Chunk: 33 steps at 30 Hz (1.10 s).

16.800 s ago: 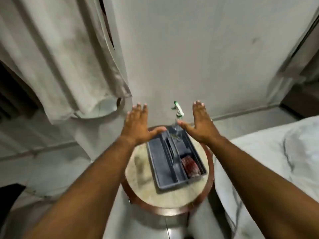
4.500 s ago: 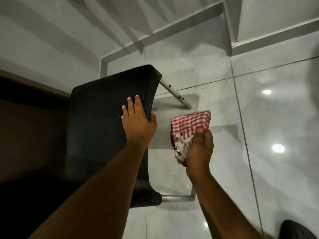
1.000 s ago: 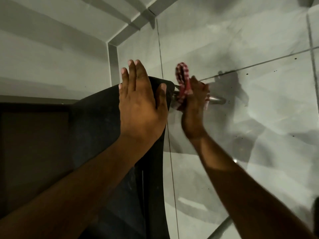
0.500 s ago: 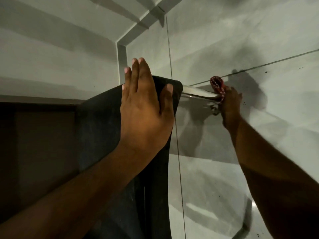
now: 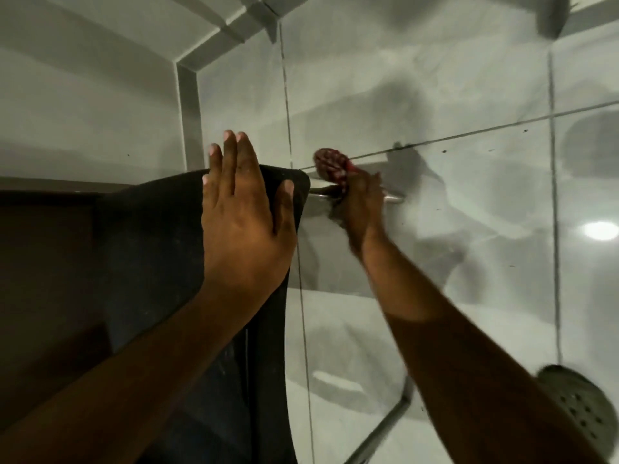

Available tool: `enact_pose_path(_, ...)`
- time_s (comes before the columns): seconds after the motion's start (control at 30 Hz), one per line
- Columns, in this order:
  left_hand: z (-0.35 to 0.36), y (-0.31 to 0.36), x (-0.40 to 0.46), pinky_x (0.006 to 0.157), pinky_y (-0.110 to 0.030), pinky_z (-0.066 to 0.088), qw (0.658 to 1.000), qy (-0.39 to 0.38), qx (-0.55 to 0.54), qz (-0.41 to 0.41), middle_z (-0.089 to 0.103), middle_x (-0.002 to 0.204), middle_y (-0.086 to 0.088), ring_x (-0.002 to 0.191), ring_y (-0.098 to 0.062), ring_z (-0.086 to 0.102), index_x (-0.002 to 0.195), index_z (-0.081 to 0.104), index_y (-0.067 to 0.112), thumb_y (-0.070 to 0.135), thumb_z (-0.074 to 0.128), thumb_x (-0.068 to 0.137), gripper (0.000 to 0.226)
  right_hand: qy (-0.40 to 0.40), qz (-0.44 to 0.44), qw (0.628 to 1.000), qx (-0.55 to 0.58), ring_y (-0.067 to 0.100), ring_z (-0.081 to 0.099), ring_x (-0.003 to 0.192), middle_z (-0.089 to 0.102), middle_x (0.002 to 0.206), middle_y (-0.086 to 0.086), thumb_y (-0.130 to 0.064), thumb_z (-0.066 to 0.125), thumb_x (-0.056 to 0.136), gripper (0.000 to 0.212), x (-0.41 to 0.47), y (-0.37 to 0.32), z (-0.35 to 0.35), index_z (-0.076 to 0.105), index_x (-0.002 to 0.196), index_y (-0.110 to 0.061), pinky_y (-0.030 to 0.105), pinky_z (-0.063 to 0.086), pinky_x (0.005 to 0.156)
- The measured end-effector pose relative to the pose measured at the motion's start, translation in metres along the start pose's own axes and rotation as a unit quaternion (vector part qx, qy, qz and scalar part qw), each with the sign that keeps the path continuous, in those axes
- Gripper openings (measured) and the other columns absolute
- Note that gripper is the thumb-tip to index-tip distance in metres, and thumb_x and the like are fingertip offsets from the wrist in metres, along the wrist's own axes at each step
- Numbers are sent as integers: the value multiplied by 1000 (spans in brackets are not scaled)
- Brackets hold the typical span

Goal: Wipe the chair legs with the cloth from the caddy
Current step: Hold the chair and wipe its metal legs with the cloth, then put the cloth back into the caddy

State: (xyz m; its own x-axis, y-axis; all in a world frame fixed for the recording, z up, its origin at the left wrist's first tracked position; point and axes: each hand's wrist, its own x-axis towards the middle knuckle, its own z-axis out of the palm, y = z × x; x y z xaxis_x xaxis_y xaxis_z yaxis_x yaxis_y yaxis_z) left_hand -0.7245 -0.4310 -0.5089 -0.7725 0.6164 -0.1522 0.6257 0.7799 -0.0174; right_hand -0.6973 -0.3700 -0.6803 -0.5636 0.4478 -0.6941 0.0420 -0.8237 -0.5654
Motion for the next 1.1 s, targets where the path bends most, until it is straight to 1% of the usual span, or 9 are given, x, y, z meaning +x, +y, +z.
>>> enact_pose_path(0.1, -1, 1, 0, 122, -34, 0, 1000, 4, 11, 4, 8, 166, -9, 154, -23, 2, 155, 7, 10, 49, 26, 100, 70, -49, -25, 998, -12, 18, 65, 109, 70, 125, 10, -19, 35, 106, 32, -41, -19, 18, 57, 125, -6, 14, 49, 93)
enact_pose_path(0.2, 1, -3, 0, 123, -36, 0, 1000, -1, 11, 1, 8, 166, -10, 154, -24, 1, 155, 7, 10, 48, 27, 101, 70, 33, -14, 999, -25, 21, 64, 97, 66, 113, 10, -22, 38, 105, 29, -51, -38, 10, 57, 124, -10, 9, 53, 65)
enact_pose_path(0.27, -2, -1, 1, 124, -39, 1, 1000, -12, 9, 4, 5, 166, -11, 154, -25, -1, 156, 4, 9, 47, 28, 103, 69, 70, 3, 998, -1, 23, 66, 97, 67, 116, 11, -21, 38, 104, 32, -60, -58, -8, 58, 126, -9, 18, 56, 65)
enact_pose_path(0.43, -29, 31, -10, 124, -53, 1, 996, -66, 45, -40, -1, 165, -19, 153, -35, -5, 154, 0, 4, 50, 22, 102, 74, 104, -75, 989, -75, 30, 65, 114, 67, 126, 16, -25, 38, 105, 35, -137, -135, -87, 59, 127, -6, 40, 56, 96)
enact_pose_path(0.5, -45, 68, -26, 122, -55, 0, 996, -77, 35, -28, 1, 164, -22, 152, -39, -2, 154, 5, 2, 52, 18, 99, 76, 121, -100, 981, -118, 33, 64, 116, 68, 124, 17, -29, 38, 105, 36, -177, -172, -125, 59, 125, -7, 51, 52, 102)
enact_pose_path(0.6, -75, 139, -63, 121, -55, 2, 995, -93, -11, 31, 4, 165, -20, 152, -40, 1, 155, 10, 4, 46, 25, 100, 71, 164, -126, 964, -167, 30, 66, 113, 69, 119, 14, -31, 38, 106, 33, -241, -232, -176, 60, 120, -11, 50, 53, 101)
enact_pose_path(0.77, -152, 270, -155, 121, -54, 10, 985, -76, -130, 89, 10, 164, -19, 152, -39, 7, 154, 17, 5, 46, 31, 102, 68, 220, -198, 936, -190, 1, 68, 81, 67, 93, -3, -24, 40, 107, 19, -371, -331, -252, 57, 112, -16, 10, 51, 63)
enact_pose_path(0.93, -225, 403, -236, 122, -48, 6, 967, -58, -185, 167, 6, 166, -14, 154, -32, 2, 155, 12, 9, 48, 31, 101, 69, 281, -240, 910, -186, 35, 64, 115, 67, 123, 21, -25, 38, 108, 31, -507, -425, -329, 56, 124, -6, 52, 52, 102)
enact_pose_path(1.1, -265, 522, -298, 123, -47, 5, 944, -55, -190, 264, 3, 166, -13, 154, -31, 0, 156, 8, 11, 51, 29, 100, 71, 355, -270, 879, -169, 27, 65, 107, 63, 126, 17, -30, 38, 107, 20, -609, -485, -436, 53, 119, -24, 46, 55, 93)
